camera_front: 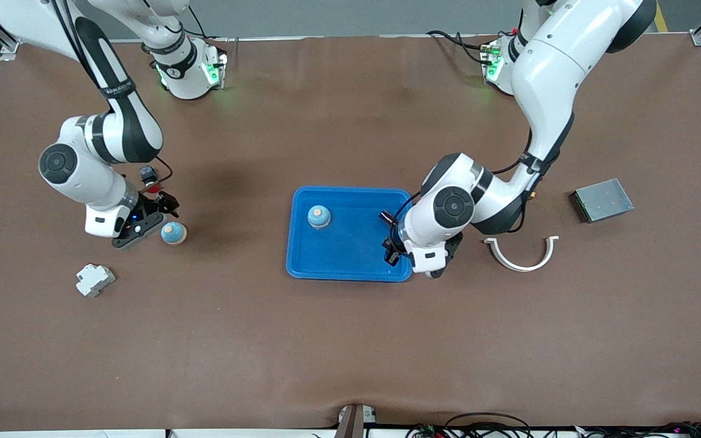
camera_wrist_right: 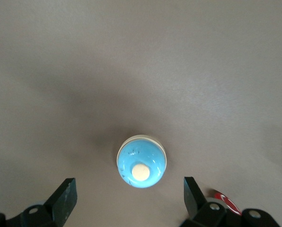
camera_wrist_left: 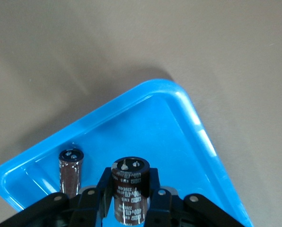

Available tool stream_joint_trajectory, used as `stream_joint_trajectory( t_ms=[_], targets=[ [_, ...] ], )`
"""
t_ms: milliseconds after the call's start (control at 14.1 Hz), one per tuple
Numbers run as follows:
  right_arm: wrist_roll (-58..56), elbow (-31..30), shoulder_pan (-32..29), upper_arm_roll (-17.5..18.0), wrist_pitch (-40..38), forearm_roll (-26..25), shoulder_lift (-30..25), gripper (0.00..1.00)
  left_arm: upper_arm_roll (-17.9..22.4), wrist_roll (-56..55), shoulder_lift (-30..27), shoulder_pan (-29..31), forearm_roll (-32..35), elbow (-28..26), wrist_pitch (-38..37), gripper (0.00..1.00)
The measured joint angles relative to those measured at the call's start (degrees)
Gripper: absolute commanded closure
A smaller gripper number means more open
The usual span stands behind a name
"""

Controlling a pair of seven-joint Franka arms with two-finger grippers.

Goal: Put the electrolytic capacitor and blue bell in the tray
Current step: 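Release the capacitor in the tray while the right gripper grasps the bell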

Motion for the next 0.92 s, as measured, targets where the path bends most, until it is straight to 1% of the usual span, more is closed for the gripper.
stream_joint_trajectory(
  t_ms=[71, 424, 495, 565, 636, 707, 919],
  targets=[
    [0.0, 0.0, 0.0, 0.0, 0.8, 0.0, 1.1, 0.00, 0.3, -1.0, 0.5, -0.5, 0.0, 0.0, 0.0, 1.00],
    [-0.1, 0.0, 0.0, 0.0, 2.7, -0.2, 4.9, 0.00, 4.2, -3.5, 2.7, -4.3, 0.1, -0.7, 0.1, 0.99],
    [-0.1, 0.0, 0.0, 0.0, 3.1, -0.9, 5.4, 0.00, 4.5, -3.6, 3.1, -4.7, 0.1, -0.7, 0.2, 0.87],
    [-0.1, 0.0, -0.1, 0.0, 3.4, -1.2, 5.9, 0.00, 4.5, -3.6, 3.5, -4.7, 0.1, -0.7, 0.3, 0.60],
    [-0.1, 0.0, -0.2, -0.1, 3.7, -1.5, 6.3, 0.00, 4.6, -3.6, 3.6, -4.7, 0.2, -0.7, 0.3, 0.09],
    [-0.1, 0.0, -0.3, -0.1, 4.0, -1.7, 6.7, 0.00, 4.6, -3.6, 3.6, -4.7, 0.3, -0.6, 0.4, 0.00],
    [-0.1, 0.0, -0.4, -0.1, 4.8, -1.8, 7.9, 0.00, 4.6, -3.6, 3.2, -4.7, 1.5, 0.2, 0.6, 0.00]
  ],
)
